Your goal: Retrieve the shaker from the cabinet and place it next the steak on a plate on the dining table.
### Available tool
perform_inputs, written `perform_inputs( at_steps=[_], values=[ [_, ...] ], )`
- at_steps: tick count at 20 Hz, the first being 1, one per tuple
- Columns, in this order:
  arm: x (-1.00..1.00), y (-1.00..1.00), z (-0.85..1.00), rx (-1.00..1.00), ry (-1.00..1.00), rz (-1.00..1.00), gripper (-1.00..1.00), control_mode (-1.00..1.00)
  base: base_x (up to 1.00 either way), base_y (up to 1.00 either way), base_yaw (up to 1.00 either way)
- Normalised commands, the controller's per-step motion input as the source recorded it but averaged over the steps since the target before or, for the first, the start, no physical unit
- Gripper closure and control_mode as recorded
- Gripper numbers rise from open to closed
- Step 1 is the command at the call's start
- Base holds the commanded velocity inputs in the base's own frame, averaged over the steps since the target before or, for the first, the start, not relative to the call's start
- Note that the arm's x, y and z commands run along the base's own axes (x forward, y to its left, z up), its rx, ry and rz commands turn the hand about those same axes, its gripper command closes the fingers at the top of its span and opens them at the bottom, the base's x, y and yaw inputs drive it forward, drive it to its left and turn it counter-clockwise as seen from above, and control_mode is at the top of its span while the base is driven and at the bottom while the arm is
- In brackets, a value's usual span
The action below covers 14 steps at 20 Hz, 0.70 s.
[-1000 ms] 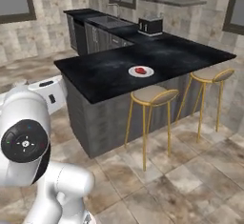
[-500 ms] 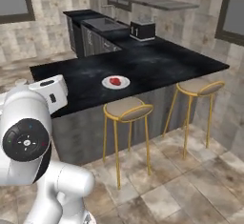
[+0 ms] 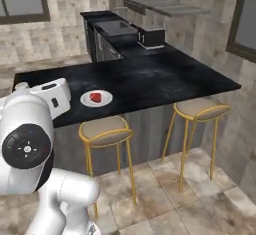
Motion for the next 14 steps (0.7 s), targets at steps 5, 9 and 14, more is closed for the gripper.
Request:
perform_inputs(
  at_steps=[5,9,14],
  values=[
    [0.00,0.00,0.00,0.00,0.00,0.00,1.00,1.00,0.84,-0.55,0.53],
    [0.00,0.00,0.00,0.00,0.00,0.00,1.00,1.00,0.66,-0.44,0.63],
    [0.00,0.00,0.00,0.00,0.00,0.00,1.00,1.00,0.41,-0.35,0.49]
  ],
)
